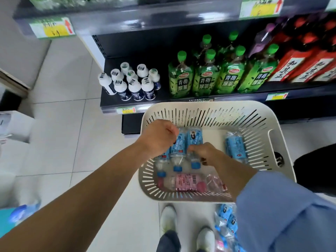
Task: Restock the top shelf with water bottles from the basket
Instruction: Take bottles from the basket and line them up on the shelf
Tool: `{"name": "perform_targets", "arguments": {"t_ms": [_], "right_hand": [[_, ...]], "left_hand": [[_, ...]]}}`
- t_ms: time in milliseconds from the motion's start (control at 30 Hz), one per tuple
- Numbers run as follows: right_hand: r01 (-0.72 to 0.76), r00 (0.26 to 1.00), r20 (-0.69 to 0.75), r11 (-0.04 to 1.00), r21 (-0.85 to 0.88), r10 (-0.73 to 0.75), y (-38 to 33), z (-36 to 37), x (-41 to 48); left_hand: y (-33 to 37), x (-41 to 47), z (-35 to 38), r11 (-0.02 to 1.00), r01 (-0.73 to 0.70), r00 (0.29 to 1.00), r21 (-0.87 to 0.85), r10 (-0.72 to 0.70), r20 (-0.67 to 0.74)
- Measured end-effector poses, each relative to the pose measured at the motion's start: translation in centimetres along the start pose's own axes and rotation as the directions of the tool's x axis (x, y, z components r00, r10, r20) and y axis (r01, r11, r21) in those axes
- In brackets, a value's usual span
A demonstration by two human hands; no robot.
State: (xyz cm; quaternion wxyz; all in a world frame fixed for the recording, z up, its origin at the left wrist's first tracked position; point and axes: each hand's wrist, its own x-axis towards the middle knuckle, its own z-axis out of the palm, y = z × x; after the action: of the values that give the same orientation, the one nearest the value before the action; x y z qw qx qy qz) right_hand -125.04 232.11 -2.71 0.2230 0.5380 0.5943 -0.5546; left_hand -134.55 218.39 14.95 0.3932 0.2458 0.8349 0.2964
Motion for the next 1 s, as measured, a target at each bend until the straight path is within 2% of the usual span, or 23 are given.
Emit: {"name": "perform_targets", "arguments": {"t_ms": [100, 167, 367, 467, 567, 667, 833, 1000], "right_hand": [[-0.014, 1.0, 0.024, 0.991, 0.135, 0.011, -0.9, -1.5, -1.9], [-0.021, 0.998, 0.061, 0.989, 0.143, 0.013, -1.8, -3.6, -4.0], [0.129, 0.983, 0.139, 0.991, -0.034, -0.124, -7.7, -11.4, -15.4], [0.289, 0.955, 0.11, 0.947, -0.141, -0.275, -11.6, -14.9, -23.2], [0.455, 0.891, 0.097, 0.866, -0.206, -0.445, -15.3, -17.9, -31.3], [0.559, 0.826, 0.056, 0.805, -0.196, -0.56, -18.3, -21.1, -38.8], [0.707, 0.68, -0.036, 0.668, -0.232, -0.733, -22.6, -25.1, -48.5], [0.821, 0.537, -0.121, 0.55, -0.152, -0.835, -26.1, -27.7, -55.6]], "left_hand": [[1.3, -0.3, -0.2, 1.0, 0.006, 1.0, 0.002, -0.006, 0.002], [2.8, -1.1, -0.5, 1.0, -0.016, 1.0, 0.024, 0.016, 0.017], [10.2, -4.7, -3.3, 0.997, -0.074, 0.997, 0.002, 0.074, -0.027], [14.8, -7.2, -5.4, 0.987, -0.159, 0.985, -0.006, 0.158, -0.071], [20.0, -10.2, -8.1, 0.969, -0.245, 0.957, 0.02, 0.245, -0.155], [25.3, -13.7, -10.9, 0.947, -0.318, 0.917, 0.046, 0.319, -0.238], [32.0, -19.2, -15.0, 0.883, -0.464, 0.793, 0.068, 0.448, -0.412], [35.6, -23.2, -18.4, 0.849, -0.528, 0.714, 0.026, 0.46, -0.529]]}}
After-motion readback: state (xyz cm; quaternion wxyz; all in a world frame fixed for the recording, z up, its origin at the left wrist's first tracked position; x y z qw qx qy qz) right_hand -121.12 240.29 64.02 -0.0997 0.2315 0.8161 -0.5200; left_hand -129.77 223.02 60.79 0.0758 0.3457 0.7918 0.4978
